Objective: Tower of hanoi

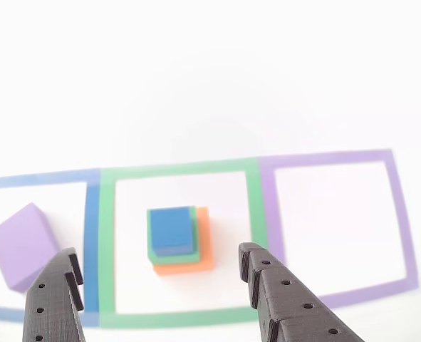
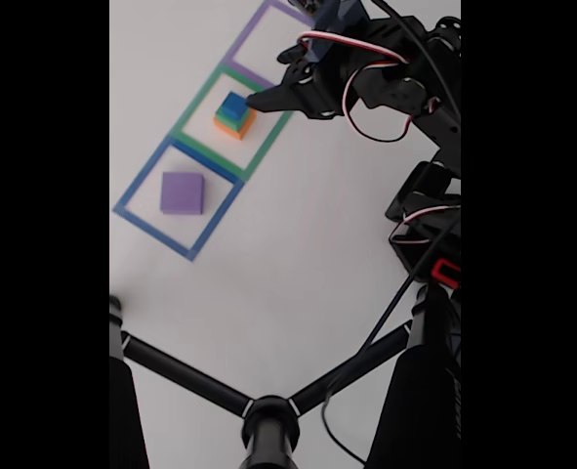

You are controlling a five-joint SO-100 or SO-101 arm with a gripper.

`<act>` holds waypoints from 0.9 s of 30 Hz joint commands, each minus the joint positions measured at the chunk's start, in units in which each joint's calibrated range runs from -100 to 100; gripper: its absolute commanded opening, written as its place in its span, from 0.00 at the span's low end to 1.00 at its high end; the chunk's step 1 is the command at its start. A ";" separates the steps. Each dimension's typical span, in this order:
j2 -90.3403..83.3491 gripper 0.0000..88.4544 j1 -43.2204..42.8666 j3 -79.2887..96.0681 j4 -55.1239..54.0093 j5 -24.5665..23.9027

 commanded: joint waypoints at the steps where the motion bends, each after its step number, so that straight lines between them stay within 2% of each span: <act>1: -0.97 0.30 1.75 8.82 -15.73 0.00; 12: 8.15 0.32 2.71 27.91 -48.60 0.00; 18: 13.96 0.32 1.08 32.27 -60.50 0.00; 27: 21.15 0.32 -0.65 36.46 -72.24 0.00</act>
